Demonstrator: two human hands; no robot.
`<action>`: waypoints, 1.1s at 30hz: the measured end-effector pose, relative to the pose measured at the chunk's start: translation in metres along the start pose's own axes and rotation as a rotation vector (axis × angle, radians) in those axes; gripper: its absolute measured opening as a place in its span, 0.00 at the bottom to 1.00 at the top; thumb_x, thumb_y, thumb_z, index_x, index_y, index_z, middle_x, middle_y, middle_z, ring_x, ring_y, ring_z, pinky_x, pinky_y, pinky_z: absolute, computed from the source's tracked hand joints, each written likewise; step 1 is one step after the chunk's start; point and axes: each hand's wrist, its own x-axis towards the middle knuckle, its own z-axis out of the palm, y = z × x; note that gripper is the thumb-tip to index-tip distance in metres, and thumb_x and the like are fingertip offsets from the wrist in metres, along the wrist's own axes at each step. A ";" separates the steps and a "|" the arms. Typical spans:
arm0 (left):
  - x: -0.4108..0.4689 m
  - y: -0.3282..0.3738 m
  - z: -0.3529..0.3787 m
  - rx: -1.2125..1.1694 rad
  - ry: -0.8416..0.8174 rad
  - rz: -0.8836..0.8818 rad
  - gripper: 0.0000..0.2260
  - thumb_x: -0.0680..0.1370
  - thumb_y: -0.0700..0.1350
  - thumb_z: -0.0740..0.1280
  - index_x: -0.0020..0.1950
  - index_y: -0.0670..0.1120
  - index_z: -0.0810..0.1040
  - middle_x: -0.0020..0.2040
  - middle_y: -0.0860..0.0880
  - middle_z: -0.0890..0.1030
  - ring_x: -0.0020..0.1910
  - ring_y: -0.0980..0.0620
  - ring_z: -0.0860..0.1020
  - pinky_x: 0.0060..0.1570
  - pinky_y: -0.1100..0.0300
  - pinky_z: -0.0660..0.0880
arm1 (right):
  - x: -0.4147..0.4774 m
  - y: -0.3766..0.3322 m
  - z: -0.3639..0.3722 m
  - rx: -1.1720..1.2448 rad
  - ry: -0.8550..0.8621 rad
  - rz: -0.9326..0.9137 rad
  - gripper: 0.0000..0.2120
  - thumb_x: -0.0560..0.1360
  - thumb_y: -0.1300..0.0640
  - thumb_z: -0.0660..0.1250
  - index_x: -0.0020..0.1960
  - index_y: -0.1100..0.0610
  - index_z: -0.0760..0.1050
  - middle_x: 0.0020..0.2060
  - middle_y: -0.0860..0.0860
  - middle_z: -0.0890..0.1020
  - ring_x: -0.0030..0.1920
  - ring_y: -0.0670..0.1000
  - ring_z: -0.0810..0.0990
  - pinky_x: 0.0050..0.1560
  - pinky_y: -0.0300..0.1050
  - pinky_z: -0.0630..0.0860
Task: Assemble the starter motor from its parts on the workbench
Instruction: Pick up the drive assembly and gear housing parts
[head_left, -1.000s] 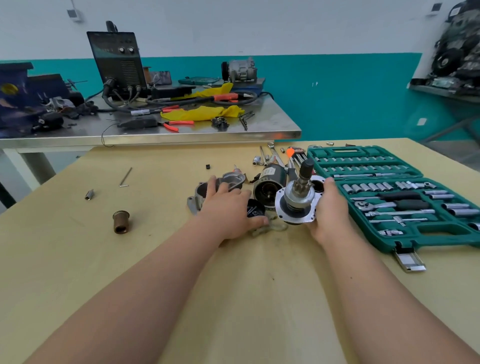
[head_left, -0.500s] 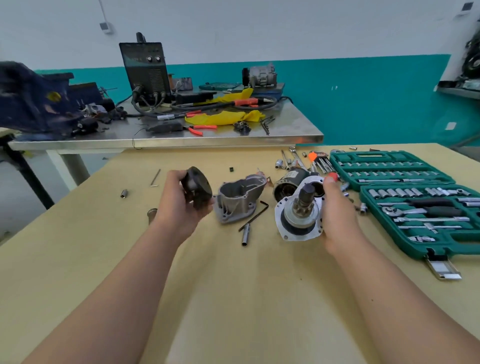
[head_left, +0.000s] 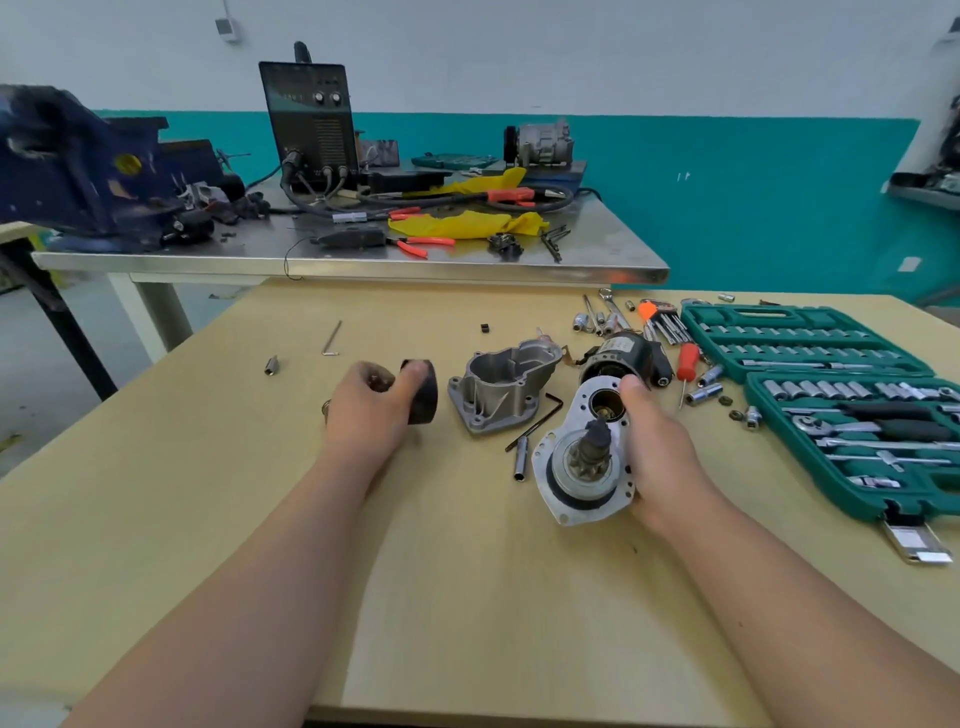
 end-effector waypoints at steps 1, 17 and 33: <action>0.002 -0.004 0.000 0.121 0.004 0.082 0.20 0.68 0.65 0.68 0.40 0.49 0.71 0.37 0.52 0.76 0.37 0.52 0.74 0.33 0.58 0.64 | 0.000 0.000 0.000 -0.014 0.002 -0.010 0.20 0.75 0.35 0.57 0.57 0.46 0.75 0.56 0.50 0.81 0.56 0.54 0.80 0.60 0.56 0.75; 0.014 -0.017 -0.014 0.137 0.126 0.134 0.15 0.80 0.55 0.62 0.38 0.46 0.70 0.37 0.56 0.79 0.39 0.51 0.75 0.33 0.61 0.64 | -0.009 -0.002 0.002 -0.053 -0.024 -0.112 0.19 0.79 0.41 0.55 0.67 0.44 0.70 0.61 0.48 0.76 0.61 0.51 0.75 0.64 0.55 0.71; 0.004 -0.016 -0.015 0.367 -0.086 0.327 0.10 0.82 0.48 0.58 0.58 0.51 0.77 0.60 0.49 0.75 0.59 0.47 0.73 0.54 0.55 0.69 | -0.014 -0.001 0.004 -0.176 -0.016 -0.195 0.12 0.76 0.37 0.54 0.56 0.38 0.70 0.48 0.35 0.74 0.50 0.38 0.72 0.50 0.46 0.70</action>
